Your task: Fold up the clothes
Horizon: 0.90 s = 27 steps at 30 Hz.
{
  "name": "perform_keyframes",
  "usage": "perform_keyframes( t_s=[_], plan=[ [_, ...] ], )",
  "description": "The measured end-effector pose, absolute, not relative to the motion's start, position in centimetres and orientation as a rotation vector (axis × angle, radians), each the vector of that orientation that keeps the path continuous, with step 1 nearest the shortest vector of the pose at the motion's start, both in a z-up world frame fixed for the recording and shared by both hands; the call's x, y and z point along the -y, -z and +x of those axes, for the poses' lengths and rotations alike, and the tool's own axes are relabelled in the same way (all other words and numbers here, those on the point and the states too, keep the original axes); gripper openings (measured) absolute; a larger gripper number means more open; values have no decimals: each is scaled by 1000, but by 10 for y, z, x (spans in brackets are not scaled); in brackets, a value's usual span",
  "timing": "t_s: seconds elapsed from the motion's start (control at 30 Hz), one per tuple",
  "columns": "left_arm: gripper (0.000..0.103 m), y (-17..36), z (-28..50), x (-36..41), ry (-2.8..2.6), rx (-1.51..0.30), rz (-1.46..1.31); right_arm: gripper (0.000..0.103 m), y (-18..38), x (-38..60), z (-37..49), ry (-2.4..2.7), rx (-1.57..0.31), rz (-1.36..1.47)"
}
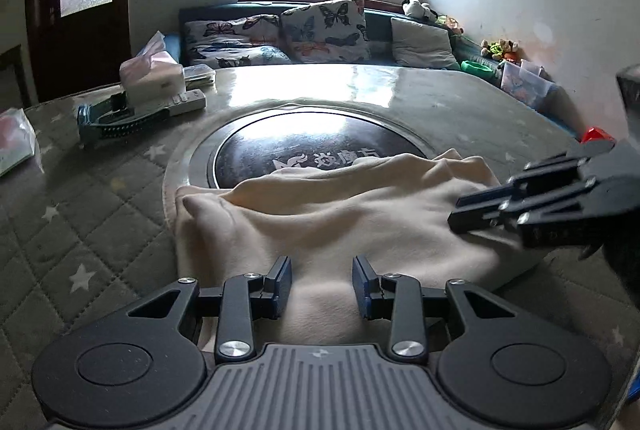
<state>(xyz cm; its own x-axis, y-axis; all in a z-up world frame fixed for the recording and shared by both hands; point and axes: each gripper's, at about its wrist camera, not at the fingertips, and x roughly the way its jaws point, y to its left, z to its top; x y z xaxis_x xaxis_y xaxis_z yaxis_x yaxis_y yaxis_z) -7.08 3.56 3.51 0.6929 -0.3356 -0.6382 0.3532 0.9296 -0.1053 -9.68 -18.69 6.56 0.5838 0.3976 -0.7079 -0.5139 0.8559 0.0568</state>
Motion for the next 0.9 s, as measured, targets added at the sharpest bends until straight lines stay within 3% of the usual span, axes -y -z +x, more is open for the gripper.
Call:
perform_keyframes(
  t_s=[0.9],
  plan=[
    [37, -46, -19, -47, 290, -656, 61, 18, -63, 172, -28, -472, -798, -112]
  ],
)
